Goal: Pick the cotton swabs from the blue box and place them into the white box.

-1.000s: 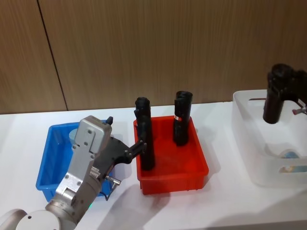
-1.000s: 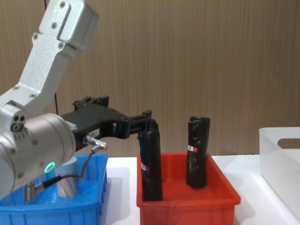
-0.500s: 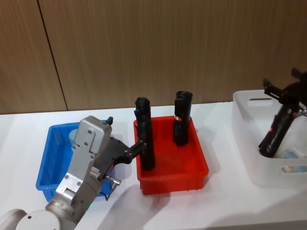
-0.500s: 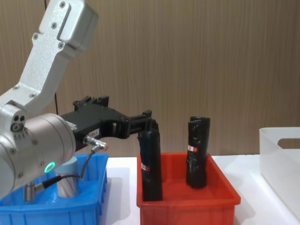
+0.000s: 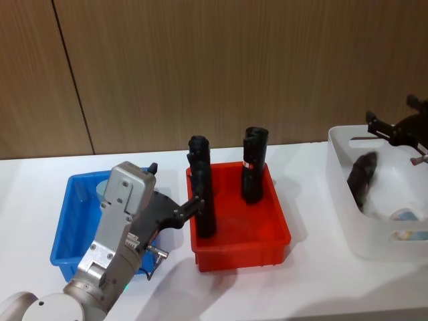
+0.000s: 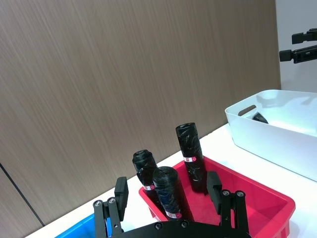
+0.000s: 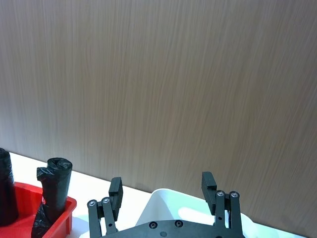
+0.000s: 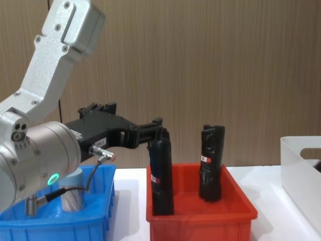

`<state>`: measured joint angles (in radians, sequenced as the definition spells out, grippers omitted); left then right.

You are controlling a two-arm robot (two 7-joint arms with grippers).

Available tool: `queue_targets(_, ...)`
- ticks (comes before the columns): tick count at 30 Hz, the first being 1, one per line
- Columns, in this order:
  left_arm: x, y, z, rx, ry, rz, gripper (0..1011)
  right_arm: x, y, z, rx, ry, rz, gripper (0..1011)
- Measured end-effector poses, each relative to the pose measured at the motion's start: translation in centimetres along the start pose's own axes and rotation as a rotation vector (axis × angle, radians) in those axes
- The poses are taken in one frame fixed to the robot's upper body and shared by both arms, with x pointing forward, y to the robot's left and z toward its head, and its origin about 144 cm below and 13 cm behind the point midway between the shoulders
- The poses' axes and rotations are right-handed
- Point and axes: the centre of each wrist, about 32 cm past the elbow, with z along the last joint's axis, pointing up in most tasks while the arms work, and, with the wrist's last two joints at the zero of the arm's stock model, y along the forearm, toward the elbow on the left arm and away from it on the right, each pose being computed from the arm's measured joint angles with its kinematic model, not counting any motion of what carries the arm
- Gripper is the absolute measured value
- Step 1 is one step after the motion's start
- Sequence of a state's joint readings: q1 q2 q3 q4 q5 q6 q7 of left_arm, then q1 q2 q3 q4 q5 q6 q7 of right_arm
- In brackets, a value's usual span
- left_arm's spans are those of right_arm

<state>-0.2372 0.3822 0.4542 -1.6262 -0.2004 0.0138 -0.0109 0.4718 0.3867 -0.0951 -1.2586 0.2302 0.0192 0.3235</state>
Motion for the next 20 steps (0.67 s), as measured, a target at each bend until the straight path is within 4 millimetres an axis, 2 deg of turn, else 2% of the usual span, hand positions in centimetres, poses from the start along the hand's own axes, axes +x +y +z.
queue_targets(20, 0.0, 0.0, 0.0, 0.0, 0.0, 0.0, 1004, 0.07, -0.13, 0.02, 0.005, -0.004, 0.006, 1001)
